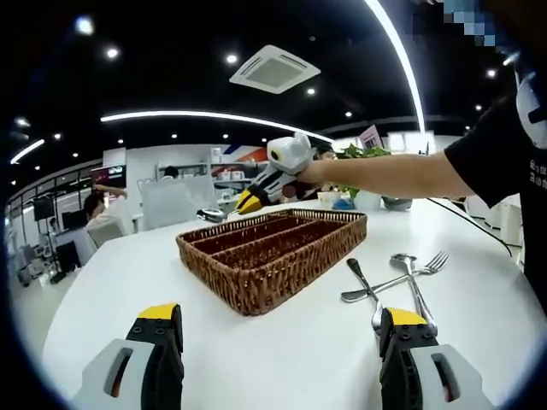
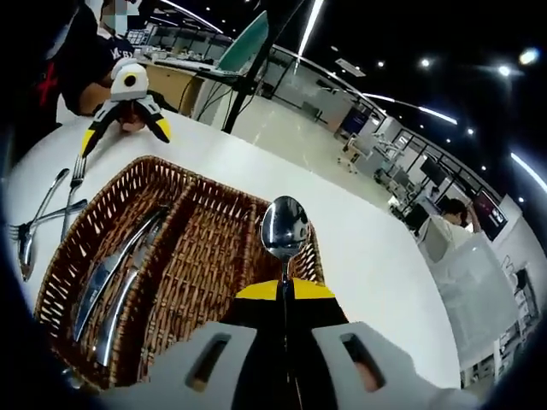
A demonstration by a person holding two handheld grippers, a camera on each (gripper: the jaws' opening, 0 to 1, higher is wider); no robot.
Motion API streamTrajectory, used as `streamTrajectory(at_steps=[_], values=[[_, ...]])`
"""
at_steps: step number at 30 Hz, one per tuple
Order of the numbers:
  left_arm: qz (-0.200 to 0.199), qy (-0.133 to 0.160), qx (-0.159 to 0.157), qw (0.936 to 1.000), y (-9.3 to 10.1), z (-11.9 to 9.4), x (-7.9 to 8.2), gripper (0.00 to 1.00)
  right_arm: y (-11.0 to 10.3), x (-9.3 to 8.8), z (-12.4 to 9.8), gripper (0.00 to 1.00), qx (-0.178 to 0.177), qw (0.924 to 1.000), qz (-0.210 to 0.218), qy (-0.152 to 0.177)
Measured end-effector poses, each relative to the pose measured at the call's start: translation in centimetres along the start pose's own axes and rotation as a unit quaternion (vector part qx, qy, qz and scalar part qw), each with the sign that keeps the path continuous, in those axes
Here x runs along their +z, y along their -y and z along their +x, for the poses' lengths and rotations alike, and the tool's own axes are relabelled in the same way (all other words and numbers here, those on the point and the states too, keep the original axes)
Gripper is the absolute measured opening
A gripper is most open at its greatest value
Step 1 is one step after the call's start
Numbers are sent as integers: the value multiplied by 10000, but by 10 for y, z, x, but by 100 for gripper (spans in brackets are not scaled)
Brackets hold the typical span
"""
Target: Arrange the knives, forks, and spoons in their matching storage slots by inserting each utensil handle-first until every utensil is classified and aligned in the correct compartment
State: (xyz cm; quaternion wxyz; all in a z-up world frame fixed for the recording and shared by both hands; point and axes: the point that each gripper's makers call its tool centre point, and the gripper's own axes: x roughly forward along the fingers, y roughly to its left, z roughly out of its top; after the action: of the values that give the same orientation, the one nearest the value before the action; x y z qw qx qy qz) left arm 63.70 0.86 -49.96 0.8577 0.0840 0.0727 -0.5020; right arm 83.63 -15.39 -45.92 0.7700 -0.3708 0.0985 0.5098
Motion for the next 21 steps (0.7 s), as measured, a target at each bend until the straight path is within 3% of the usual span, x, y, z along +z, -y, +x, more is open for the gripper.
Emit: streamTrajectory(at_steps=[13,21], values=[[0,-3,-32,10000,4,0,0,100,10,-2,3,0,-26,10000,-4,29],[-21,14,-25,10000,3,0,1,100,6,-11,13,0,71,10000,62,18]])
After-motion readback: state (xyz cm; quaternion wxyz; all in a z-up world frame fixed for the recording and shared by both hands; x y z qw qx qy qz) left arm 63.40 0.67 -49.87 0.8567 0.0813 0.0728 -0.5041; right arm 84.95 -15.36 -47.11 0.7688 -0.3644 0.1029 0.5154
